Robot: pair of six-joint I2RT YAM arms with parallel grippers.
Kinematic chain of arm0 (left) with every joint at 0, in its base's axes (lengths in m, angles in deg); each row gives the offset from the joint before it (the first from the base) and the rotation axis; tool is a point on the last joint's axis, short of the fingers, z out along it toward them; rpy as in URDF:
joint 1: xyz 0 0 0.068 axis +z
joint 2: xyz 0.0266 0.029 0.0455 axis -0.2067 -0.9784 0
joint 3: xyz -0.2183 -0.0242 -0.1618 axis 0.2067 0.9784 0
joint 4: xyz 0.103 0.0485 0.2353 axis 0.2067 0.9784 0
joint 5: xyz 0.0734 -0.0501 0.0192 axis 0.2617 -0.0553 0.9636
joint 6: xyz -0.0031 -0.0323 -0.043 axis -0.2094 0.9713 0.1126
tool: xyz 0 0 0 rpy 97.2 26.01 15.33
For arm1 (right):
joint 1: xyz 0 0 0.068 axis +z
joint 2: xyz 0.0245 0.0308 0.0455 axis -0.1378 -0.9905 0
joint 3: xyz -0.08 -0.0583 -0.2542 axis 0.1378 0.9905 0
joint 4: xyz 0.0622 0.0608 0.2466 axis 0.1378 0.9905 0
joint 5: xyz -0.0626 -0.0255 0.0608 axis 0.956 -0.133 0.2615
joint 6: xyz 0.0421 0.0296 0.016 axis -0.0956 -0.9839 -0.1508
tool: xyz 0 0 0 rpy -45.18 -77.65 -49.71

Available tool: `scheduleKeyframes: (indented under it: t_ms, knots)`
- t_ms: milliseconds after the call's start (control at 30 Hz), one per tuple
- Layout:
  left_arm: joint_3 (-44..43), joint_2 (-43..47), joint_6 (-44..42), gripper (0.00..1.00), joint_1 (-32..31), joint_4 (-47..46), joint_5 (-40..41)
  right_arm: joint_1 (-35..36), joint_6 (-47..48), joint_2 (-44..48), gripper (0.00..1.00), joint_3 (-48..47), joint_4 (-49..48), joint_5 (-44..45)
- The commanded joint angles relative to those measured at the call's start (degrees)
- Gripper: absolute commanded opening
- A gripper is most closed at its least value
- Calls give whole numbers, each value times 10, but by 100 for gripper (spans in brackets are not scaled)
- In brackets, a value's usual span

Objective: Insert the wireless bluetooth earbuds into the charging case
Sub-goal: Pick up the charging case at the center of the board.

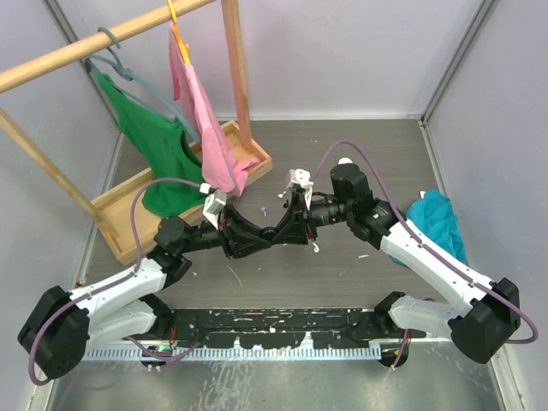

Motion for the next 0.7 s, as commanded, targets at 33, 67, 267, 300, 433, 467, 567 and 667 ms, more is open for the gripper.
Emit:
scheduleKeyframes:
  t_ms: [33, 67, 267, 300, 433, 467, 567, 667]
  knots:
    - [-44, 50, -89, 44, 0, 151, -34, 14, 98, -18, 1, -95, 141, 46]
    - [-48, 57, -104, 47, 1, 176, -37, 18, 109, -25, 1, -109, 167, 55]
    - [-62, 87, -170, 54, 1, 270, -43, 64, 157, -66, 1, -173, 273, 116]
    - [-62, 90, -174, 55, 0, 272, -43, 70, 160, -70, 1, -180, 283, 122]
    - [-60, 90, -183, 55, 0, 269, -38, 87, 170, -83, 1, -203, 311, 137]
    - [-61, 88, -184, 55, 1, 268, -38, 91, 172, -86, 1, -207, 316, 139]
    - [-60, 83, -184, 54, 0, 261, -43, 99, 179, -93, 1, -219, 330, 148]
    - [-60, 77, -180, 49, 0, 250, -53, 106, 183, -100, 1, -227, 340, 156]
